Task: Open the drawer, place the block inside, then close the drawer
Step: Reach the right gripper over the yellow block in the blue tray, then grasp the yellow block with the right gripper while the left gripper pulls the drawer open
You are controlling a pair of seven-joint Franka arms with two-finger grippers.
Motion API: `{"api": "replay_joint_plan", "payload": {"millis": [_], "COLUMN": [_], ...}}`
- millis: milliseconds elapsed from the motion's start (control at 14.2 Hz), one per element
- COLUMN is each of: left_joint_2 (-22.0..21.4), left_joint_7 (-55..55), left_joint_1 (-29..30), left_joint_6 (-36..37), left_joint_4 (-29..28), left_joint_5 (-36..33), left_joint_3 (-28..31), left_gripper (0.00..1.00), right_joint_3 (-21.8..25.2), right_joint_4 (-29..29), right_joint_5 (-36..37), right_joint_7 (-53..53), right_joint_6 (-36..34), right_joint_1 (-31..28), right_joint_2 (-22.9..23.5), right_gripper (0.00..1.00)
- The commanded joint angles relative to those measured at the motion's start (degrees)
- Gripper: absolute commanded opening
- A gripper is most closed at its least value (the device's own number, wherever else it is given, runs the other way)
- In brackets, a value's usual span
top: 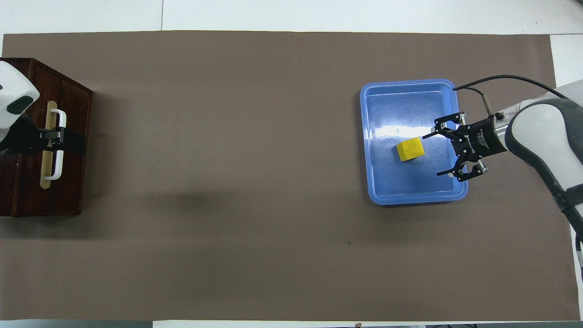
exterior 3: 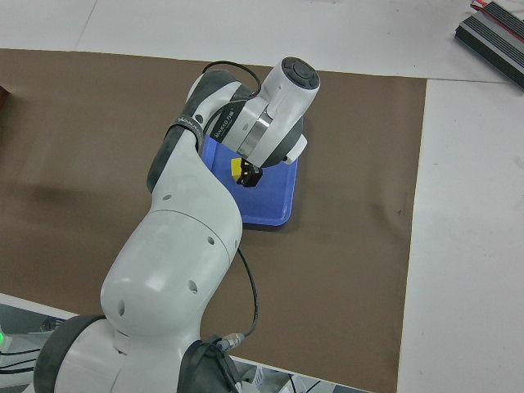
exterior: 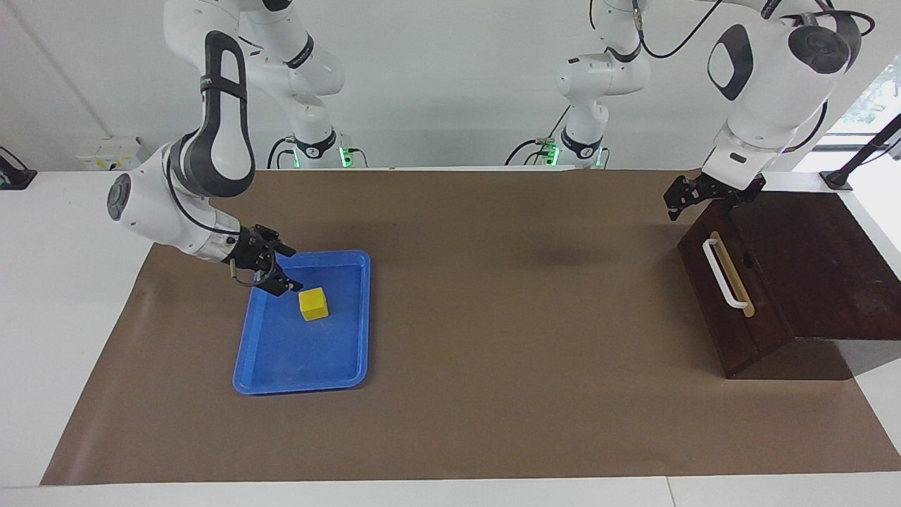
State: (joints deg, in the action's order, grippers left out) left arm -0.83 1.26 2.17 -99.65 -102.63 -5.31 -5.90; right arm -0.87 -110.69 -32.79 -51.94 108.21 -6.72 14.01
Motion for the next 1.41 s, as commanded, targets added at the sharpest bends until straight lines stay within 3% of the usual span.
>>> {"api": "replay_joint_plan", "payload": {"millis": [0,141,352,704,915,1337], "left_joint_2": [1.9,5.2,5.9,7.0,6.2,7.5], "left_joint_7": [0.0,1.1,1.0,0.6,0.7,1.5], "left_joint_1": [-3.0,-6.5,-3.4,1.0,2.7,2.2], "left_joint_6": [-5.0,-7.0,-13.9,-20.7,-27.0,-30.0], "left_joint_4": [-3.4,-3.3,-6.7,-9.4,-14.6,-15.2], "left_joint_5": [-5.0,-12.1,-13.1,-15.6,-15.6,-15.6], "left_joint_3": [0.2,0.2,0.3,0.2,0.2,-0.1], "left_gripper": [1.0,1.0,1.0,1.0,1.0,1.0], "right_joint_3": [-0.4,-0.3,-0.3,-0.3,-0.3,-0.3], "right_joint_4": [2.8,4.2,7.7,6.8,5.4,3.7], "right_joint_5": [-3.5,-3.9,-3.9,-4.7,-5.0,-5.0], "right_joint_7": [0.1,1.2,4.7,7.1,7.5,9.2], "right_joint_6": [-0.2,-1.2,-2.7,0.1,1.7,3.5], "right_joint_1": [-0.8,-1.0,-2.2,-1.5,-1.1,-0.8], "right_joint_2": [4.8,6.8,9.6,10.6,10.6,10.3], "right_gripper": [1.0,1.0,1.0,1.0,1.0,1.0]}}
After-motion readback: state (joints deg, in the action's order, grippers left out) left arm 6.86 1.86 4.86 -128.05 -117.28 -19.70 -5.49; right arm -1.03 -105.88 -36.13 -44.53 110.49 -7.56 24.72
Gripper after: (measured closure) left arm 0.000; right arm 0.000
